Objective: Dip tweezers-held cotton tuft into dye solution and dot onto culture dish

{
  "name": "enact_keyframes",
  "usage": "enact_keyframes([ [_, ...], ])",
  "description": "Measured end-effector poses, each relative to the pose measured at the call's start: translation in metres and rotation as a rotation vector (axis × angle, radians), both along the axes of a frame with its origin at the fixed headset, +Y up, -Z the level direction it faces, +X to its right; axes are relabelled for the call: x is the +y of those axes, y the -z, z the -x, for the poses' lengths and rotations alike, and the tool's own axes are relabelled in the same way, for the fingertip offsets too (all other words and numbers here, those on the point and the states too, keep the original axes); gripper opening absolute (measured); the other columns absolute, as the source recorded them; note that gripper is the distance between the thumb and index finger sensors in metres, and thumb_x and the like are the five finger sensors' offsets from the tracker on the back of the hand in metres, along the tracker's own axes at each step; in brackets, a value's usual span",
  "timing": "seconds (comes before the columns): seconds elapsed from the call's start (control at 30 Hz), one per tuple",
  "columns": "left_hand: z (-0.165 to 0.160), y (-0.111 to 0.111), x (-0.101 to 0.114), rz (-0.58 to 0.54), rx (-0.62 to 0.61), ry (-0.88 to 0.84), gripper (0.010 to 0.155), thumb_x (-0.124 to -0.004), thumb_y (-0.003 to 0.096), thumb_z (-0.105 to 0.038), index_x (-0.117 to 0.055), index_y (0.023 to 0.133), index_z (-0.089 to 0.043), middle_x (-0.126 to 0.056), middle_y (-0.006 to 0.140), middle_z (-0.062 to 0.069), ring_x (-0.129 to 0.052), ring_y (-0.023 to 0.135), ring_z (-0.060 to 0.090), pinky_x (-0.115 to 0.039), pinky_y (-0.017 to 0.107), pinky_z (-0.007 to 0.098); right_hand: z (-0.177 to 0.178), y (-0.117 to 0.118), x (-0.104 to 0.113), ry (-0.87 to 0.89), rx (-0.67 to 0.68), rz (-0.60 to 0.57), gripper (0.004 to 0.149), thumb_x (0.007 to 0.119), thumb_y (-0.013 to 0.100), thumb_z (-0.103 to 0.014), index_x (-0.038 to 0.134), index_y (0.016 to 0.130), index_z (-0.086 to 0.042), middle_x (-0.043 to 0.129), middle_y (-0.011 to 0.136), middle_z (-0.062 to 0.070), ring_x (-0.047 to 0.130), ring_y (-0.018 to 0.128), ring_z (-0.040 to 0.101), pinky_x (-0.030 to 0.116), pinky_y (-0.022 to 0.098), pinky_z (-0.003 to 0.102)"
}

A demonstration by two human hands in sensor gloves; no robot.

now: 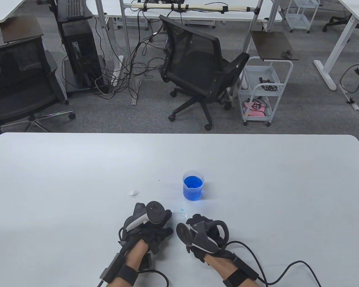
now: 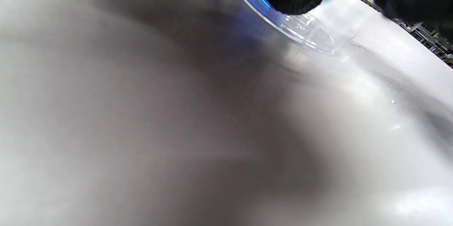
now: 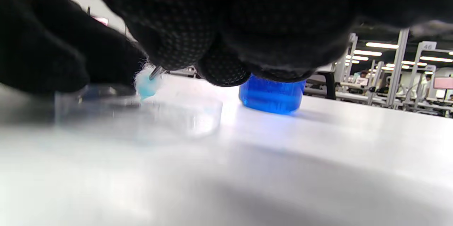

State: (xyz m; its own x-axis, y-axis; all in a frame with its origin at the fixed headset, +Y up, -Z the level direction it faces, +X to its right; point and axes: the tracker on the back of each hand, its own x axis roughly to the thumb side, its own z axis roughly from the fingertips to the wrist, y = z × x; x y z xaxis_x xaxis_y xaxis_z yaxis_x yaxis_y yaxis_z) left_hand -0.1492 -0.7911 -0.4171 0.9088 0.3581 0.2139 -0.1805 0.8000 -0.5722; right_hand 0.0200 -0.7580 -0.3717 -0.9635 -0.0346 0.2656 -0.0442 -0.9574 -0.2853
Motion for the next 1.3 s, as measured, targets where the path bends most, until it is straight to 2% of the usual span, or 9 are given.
enact_keyframes([
  [0.13,0.0,0.0,0.0,-0.001,0.002,0.002,0.07,-0.066,0.062,-0.045,-0.026,0.116,-0.027,-0.013,0.122,0.026,-0.013,0.104,0.056,-0.018,0.065,0.078,0.0,0.001,0.007,0.023,-0.005,-0.016,0.04,0.092,0.026,-0.029,0.106,0.051,-0.002,0.103,0.052,0.023,0.099,0.018,0.016,0.09,0.008,0.033],
  [0.37,0.0,-0.001,0.0,-0.002,0.003,0.002,0.069,-0.066,0.062,-0.045,-0.026,0.116,-0.027,-0.013,0.122,0.026,-0.013,0.104,0.056,-0.018,0.066,0.078,0.005,0.009,-0.014,-0.058,-0.004,0.05,0.04,0.092,0.026,-0.029,0.107,0.051,-0.002,0.103,0.052,0.023,0.099,0.019,0.016,0.09,0.008,0.033],
  [0.47,-0.001,-0.001,0.0,-0.001,0.004,0.002,0.069,-0.066,0.062,-0.046,-0.026,0.116,-0.027,-0.013,0.122,0.026,-0.013,0.105,0.056,-0.018,0.066,0.078,0.005,0.01,-0.015,-0.068,-0.01,0.049,0.04,0.092,0.026,-0.029,0.107,0.051,-0.002,0.103,0.051,0.023,0.099,0.019,0.016,0.09,0.008,0.033],
  [0.8,-0.001,-0.001,0.0,-0.001,0.002,0.004,0.07,-0.066,0.0619,-0.045,-0.026,0.116,-0.027,-0.013,0.122,0.026,-0.013,0.104,0.056,-0.018,0.066,0.078,-0.006,0.014,0.009,0.043,-0.041,-0.014,0.04,0.092,0.026,-0.029,0.107,0.051,-0.002,0.103,0.052,0.023,0.099,0.018,0.016,0.09,0.008,0.033],
  [1.1,-0.001,-0.001,0.0,-0.003,0.004,0.01,0.07,-0.066,0.0619,-0.046,-0.026,0.116,-0.027,-0.013,0.122,0.026,-0.014,0.105,0.056,-0.018,0.066,0.078,0.006,0.017,-0.016,-0.062,-0.022,0.045,0.04,0.092,0.026,-0.029,0.107,0.051,-0.002,0.103,0.051,0.023,0.099,0.019,0.016,0.09,0.008,0.033],
  [1.2,-0.001,-0.001,0.0,-0.003,0.004,0.01,0.07,-0.066,0.062,-0.046,-0.026,0.116,-0.027,-0.013,0.122,0.026,-0.014,0.105,0.056,-0.018,0.066,0.078,0.007,0.017,-0.017,-0.071,-0.023,0.045,0.04,0.092,0.026,-0.029,0.107,0.051,-0.002,0.103,0.051,0.023,0.099,0.019,0.016,0.091,0.008,0.033],
  [1.3,-0.001,-0.001,0.0,-0.003,0.004,0.01,0.07,-0.066,0.0619,-0.045,-0.026,0.116,-0.027,-0.013,0.122,0.026,-0.014,0.104,0.056,-0.018,0.066,0.078,0.003,0.017,-0.01,-0.044,-0.033,0.021,0.04,0.092,0.026,-0.029,0.107,0.051,-0.002,0.103,0.051,0.023,0.099,0.019,0.016,0.091,0.008,0.033],
])
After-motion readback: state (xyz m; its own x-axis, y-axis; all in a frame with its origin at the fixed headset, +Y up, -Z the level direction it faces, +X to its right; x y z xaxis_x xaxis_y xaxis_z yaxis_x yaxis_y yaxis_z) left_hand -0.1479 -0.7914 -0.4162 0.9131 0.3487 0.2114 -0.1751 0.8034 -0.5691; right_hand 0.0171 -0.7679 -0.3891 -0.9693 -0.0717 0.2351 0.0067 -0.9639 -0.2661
